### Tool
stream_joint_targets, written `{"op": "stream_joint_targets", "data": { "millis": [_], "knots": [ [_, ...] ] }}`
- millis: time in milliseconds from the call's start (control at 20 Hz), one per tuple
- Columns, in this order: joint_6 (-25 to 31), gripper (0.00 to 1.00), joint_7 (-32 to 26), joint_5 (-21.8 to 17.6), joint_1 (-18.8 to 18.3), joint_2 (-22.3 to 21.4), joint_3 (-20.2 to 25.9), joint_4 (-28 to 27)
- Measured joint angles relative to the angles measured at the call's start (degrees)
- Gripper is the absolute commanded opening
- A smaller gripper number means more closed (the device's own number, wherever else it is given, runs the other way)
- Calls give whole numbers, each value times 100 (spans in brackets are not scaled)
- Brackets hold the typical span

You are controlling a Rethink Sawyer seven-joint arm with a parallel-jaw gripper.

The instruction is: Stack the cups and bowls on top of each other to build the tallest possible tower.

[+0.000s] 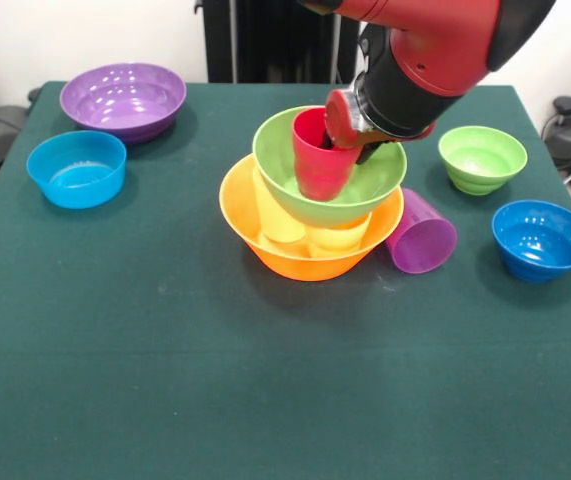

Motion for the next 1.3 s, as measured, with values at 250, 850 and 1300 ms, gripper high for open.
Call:
{"op": "stream_joint_targets", "data": {
  "millis": [250, 850, 1300],
  "knots": [
    [-1, 100, 0, -1, 0, 7, 0, -24],
    [0, 100, 0, -1, -13, -32, 0, -169],
    [1, 100, 0, -1, -33, -117, 0, -168]
  ]
}}
